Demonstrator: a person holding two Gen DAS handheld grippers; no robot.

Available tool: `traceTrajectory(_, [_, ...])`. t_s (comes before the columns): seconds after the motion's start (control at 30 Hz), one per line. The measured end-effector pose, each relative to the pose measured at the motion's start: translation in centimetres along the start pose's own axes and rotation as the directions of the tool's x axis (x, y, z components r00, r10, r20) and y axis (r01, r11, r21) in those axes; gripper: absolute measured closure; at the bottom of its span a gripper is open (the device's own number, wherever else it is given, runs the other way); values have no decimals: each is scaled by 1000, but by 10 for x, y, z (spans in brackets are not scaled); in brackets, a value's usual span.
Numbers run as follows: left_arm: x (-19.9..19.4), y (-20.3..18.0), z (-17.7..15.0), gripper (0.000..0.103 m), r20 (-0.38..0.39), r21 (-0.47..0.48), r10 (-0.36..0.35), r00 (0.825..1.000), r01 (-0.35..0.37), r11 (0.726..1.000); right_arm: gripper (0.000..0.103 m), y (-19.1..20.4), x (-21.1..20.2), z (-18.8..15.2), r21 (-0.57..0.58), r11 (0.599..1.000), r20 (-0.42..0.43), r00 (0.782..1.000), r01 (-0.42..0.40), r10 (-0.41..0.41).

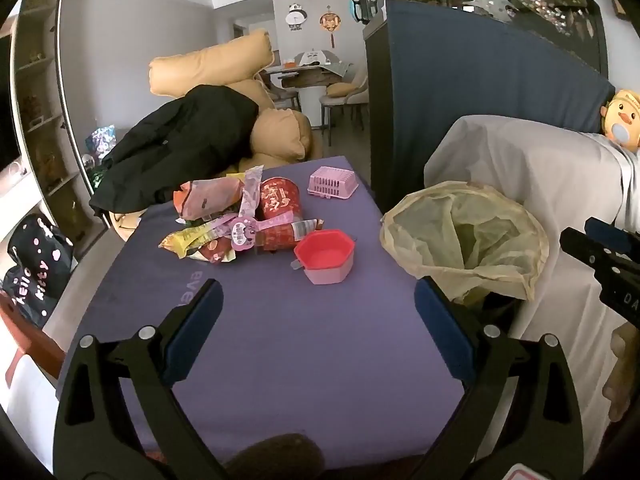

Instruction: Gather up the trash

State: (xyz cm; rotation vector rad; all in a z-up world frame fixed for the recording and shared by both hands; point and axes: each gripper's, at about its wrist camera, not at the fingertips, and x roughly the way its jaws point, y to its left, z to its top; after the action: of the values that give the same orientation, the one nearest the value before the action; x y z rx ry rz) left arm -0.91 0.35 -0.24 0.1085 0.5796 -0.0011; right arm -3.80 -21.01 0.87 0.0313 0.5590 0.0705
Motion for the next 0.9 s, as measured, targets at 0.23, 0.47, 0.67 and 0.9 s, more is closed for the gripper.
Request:
traceTrajectory(0.23, [1,0,-1,11,-6,-5,6,1000,-6,1000,49,0,0,0,-3,1000,2,1000,2,-2])
traceTrajectory(0.47, [1,1,0,11,-13,-7,10,1000,-10,1000,49,2,2,0,-13,1000,-1,1000,7,-7])
traceTrajectory(0.67, [1,2,0,11,-13,-8,9,1000,-9,1000,49,1,1,0,-14,1000,-1,1000,8,-8])
traceTrajectory(0.9, [1,2,-1,11,-14,-8,9,1000,-9,1000,49,1,1,-1,-14,1000,-1,1000,10,-10])
